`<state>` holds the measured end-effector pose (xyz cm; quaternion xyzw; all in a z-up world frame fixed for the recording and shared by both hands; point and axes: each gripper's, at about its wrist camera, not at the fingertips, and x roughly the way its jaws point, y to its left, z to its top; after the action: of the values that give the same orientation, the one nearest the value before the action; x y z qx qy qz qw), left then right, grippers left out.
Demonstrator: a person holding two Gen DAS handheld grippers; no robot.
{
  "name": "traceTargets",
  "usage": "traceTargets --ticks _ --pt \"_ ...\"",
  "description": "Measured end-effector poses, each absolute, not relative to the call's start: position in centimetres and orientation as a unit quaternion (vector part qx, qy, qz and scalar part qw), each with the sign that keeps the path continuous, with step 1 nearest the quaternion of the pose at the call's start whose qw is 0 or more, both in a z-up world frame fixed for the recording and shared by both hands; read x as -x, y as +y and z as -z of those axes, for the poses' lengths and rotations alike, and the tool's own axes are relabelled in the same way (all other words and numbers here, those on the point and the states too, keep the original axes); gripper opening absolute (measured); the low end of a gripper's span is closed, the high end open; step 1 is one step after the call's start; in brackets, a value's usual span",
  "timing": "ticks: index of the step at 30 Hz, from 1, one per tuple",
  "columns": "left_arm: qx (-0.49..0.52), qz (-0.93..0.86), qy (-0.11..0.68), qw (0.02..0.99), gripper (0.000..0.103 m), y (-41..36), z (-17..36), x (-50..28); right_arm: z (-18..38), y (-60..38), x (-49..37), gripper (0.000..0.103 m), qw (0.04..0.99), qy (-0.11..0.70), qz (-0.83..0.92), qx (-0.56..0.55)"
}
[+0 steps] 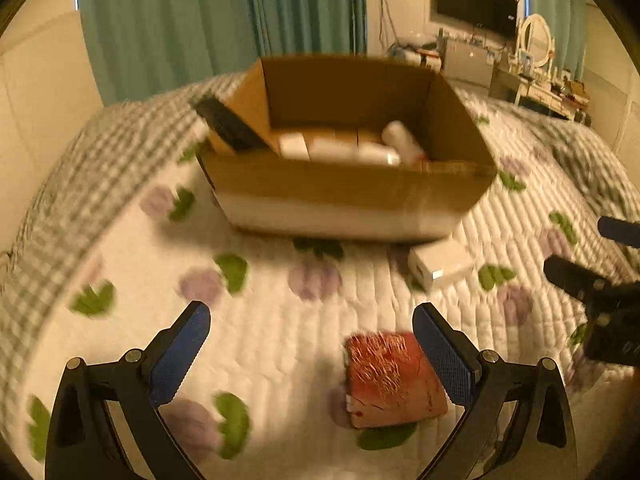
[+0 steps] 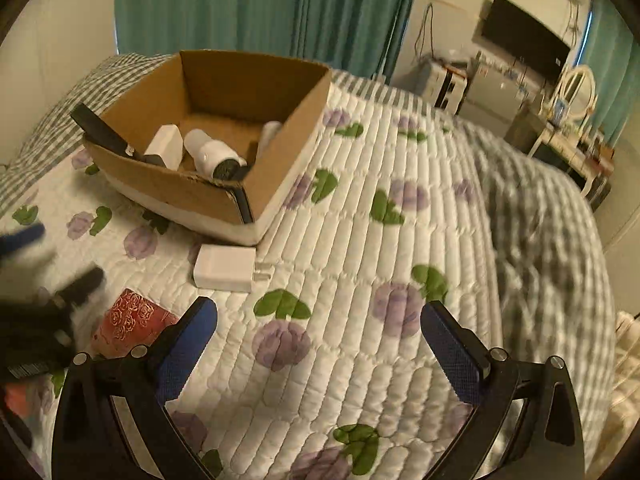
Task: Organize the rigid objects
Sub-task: 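Grasp the pink rose card with the left tool while the right tool grasps the white charger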
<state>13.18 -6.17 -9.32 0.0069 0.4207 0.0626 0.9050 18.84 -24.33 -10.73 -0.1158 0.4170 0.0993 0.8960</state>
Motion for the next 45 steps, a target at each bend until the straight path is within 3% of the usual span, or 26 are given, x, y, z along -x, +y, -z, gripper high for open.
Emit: traceTargets --ticks 11,13,20,22,35,45 --pt "0.012 -0.014 0.475 0.880 0.098 -8.7 13.4 -12.7 12.5 -25.1 -20.1 0.102 0.885 0.443 -0.120 0.074" --pt "0.003 -0.004 0.485 0.875 0.089 -9.2 14.0 -12.7 12.4 -25.3 -20.3 0.102 0.886 0.444 -0.119 0.070" --pt "-0.043 0.014 0.505 0.862 0.082 -10.5 15.0 -12.3 12.2 -25.4 -20.4 0.102 0.886 0.445 -0.112 0.062" --pt "-0.036 0.015 0.504 0.863 0.069 -10.3 14.8 -12.2 12.3 -25.4 -20.4 0.102 0.886 0.446 -0.109 0.063" --pt "0.004 -0.031 0.440 0.898 0.069 -3.3 9.6 -14.3 12.5 -20.8 -21.3 0.102 0.881 0.438 -0.156 0.094" --pt "0.005 -0.033 0.443 0.896 0.069 -0.5 10.4 -16.9 16.1 -16.6 -24.6 0.082 0.849 0.485 -0.172 0.116"
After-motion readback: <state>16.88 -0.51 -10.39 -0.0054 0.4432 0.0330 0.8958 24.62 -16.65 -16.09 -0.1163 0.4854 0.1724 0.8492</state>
